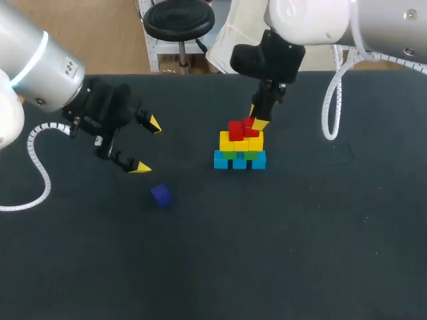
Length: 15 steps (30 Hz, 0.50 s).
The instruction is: Place the blue cubes, place green cubes on the blue cubes, place the yellow cubes on the green cubes, then place the red cubes on the yellow cubes, and place purple cube on the red cubes.
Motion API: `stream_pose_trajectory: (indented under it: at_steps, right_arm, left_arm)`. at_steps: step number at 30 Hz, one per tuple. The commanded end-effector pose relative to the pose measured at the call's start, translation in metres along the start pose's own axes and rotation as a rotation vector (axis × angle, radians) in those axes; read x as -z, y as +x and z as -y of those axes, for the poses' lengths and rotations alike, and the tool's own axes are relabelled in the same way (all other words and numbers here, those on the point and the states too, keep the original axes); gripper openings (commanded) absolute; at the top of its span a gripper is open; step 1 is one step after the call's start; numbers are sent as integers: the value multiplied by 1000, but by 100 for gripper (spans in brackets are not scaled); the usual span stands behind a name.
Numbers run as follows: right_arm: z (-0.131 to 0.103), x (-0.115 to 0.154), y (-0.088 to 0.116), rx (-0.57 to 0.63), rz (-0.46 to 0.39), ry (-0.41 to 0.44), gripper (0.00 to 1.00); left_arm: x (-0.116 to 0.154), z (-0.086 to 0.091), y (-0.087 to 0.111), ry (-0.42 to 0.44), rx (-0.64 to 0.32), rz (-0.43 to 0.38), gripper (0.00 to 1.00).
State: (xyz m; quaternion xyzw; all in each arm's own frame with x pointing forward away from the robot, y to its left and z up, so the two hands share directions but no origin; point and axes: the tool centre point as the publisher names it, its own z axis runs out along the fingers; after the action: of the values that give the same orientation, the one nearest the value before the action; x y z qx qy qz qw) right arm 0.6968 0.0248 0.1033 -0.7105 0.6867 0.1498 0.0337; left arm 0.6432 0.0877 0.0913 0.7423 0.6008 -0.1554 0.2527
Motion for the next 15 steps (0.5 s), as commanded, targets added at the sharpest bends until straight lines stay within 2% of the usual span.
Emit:
stream_pose_trajectory:
  at_steps: [1,15]
  right_arm:
    - [3,-1,-2,2,-4,-6,0]
    - [3,-4,2,-9,-9,-8,0]
  left_arm:
    - [0,-1,1,0,-3,3,100]
    - [0,-1,1,0,-3,3,100]
